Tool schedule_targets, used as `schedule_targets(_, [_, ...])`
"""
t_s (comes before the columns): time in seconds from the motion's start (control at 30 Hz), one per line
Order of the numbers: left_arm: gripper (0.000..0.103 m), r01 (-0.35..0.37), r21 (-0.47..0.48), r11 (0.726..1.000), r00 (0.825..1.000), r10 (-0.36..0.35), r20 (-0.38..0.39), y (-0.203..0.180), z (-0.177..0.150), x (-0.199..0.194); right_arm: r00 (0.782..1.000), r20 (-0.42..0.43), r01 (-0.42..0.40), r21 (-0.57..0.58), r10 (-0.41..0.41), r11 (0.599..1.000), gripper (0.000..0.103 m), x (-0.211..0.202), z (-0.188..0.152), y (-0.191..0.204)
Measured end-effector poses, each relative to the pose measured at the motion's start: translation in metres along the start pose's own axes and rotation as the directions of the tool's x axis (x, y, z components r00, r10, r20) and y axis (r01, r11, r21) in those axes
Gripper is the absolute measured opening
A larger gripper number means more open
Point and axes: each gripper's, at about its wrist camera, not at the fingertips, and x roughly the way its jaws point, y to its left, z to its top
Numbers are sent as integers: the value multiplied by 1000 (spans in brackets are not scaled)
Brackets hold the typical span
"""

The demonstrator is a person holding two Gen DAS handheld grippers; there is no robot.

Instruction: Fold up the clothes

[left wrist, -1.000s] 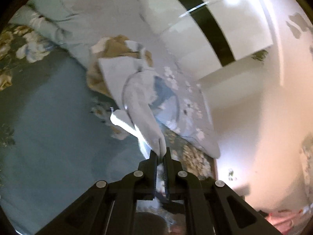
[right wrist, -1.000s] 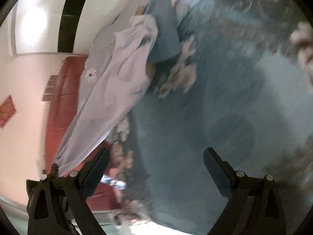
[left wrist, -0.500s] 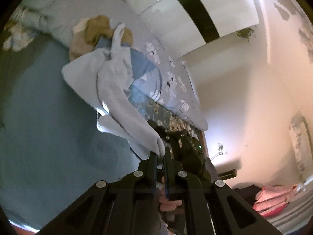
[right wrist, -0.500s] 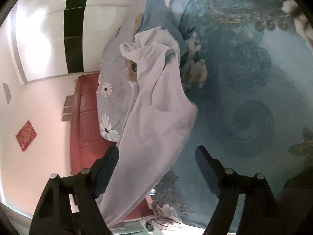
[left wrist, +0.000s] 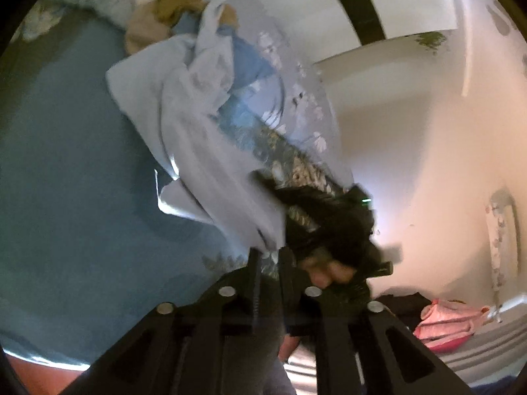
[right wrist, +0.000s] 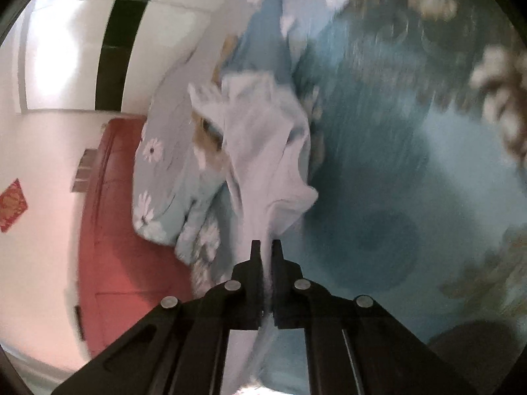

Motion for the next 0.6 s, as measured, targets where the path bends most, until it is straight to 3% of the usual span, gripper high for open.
schedule_targets(0.07, [34, -48, -13, 999, 999, 48, 0, 12, 8, 1, 998, 44, 53, -37, -52, 998, 4, -12, 10, 0])
schedule_targets(0.13, [40, -101, -21, 995, 995, 101, 15, 21, 23, 1, 991, 84, 109, -69, -103, 992, 4, -22, 17, 0])
schedule_targets(0.27, [56, -188, -19, 982, 981, 188, 46, 30, 70, 8, 959, 196, 237, -155, -205, 959, 4, -46, 29, 0])
schedule_targets(0.47, [63, -271, -4, 963, 962, 271, 9, 36, 168, 73, 959, 177, 261, -246, -221, 934, 4, -42, 32, -2])
schedule_targets(0.6, [63, -368, -25, 930, 930, 367, -37, 43, 230, 136, 963, 155, 259, -321, -219, 911, 4, -37, 24, 3])
